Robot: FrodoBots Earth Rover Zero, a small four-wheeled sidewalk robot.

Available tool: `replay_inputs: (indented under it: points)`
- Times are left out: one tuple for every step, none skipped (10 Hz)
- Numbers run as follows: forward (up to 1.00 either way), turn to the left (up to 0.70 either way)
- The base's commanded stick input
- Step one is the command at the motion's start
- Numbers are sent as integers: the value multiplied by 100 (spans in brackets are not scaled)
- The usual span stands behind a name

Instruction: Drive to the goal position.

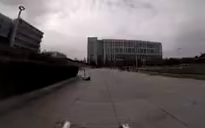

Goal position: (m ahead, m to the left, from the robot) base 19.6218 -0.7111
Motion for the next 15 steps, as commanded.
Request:
replay_inputs:
  points:
    - [70,0]
    - [70,0]
    - [70,0]
    - [70,0]
    - [70,0]
    - [70,-16]
    - [70,-19]
    - [70,-7]
    - [70,0]
    - [70,0]
    - [70,0]
    - [70,0]
    - [70,0]
    - [70,0]
    - [70,0]
